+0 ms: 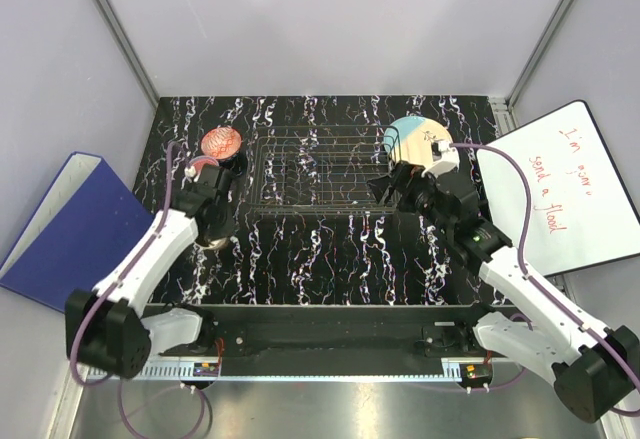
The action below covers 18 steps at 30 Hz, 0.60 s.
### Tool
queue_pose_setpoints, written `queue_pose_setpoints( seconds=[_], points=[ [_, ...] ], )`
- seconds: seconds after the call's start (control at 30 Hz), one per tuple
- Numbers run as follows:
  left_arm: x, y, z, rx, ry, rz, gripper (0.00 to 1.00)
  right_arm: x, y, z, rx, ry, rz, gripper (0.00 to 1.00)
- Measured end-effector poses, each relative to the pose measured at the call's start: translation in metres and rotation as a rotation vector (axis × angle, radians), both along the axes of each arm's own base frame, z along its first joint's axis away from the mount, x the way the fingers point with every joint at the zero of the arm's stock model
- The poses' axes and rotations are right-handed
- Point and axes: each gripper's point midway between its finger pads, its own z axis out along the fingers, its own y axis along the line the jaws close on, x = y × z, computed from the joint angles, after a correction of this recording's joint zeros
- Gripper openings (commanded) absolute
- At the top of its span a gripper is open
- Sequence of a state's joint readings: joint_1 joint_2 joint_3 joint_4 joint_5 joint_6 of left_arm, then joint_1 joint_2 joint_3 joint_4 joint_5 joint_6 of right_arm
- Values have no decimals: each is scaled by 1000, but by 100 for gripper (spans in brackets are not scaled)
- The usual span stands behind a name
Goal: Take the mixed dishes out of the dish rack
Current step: Place the cup at the center of the board.
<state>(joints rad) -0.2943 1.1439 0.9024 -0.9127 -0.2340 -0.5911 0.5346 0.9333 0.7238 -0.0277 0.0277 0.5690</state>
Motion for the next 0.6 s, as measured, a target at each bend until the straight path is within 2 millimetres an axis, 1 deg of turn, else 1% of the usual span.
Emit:
queue_pose_setpoints(
  seconds=[0.17, 0.27, 0.33, 0.5, 0.6],
  points=[
    [12, -13, -42, -31, 130, -11, 0, -2, -1, -11, -7, 16, 0, 100],
    [17, -17, -56, -36, 175, -14, 0, -5, -3, -20, -13, 31, -1, 100],
    [23, -20, -60, -44, 184, -14, 0, -6, -4, -23, -15, 36, -1, 100],
    [45, -21, -60, -55, 161, -5, 0, -8, -4, -25, -13, 36, -1, 99],
    [51, -17, -60, -59, 154, 7, 0, -8, -4, -25, -13, 37, 0, 100]
  ],
)
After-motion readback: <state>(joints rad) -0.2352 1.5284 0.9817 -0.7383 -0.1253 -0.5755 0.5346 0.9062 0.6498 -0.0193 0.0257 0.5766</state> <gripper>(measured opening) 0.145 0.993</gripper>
